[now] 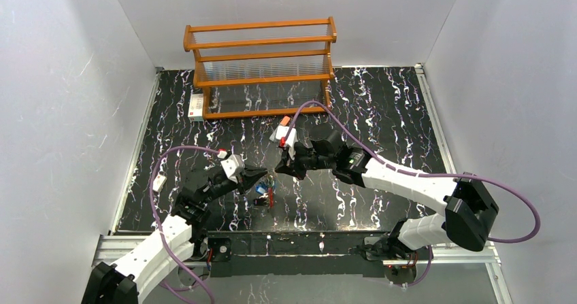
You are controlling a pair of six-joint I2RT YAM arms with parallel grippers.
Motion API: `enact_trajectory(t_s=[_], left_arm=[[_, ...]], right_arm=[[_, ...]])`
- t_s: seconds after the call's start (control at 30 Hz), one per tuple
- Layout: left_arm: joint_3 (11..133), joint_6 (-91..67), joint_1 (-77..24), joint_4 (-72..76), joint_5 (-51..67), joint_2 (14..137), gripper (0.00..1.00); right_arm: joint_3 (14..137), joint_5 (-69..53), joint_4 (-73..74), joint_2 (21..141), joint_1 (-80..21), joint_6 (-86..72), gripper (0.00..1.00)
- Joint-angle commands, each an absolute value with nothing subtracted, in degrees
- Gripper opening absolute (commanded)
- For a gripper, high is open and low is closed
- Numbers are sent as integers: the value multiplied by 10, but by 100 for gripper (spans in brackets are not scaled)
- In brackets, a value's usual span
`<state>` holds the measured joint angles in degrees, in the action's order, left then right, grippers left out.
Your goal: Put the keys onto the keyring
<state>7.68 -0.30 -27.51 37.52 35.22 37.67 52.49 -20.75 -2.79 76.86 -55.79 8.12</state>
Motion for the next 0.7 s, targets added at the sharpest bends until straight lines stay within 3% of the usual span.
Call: enact_trajectory(t_s=[0.0, 0.67], left_arm=[[97, -7, -277, 394, 344, 358, 0], [95, -4, -277, 392, 352, 352, 0]], right_arm=[[546, -223, -30, 772, -560, 79, 1], [567, -236, -41, 790, -560, 72, 1]])
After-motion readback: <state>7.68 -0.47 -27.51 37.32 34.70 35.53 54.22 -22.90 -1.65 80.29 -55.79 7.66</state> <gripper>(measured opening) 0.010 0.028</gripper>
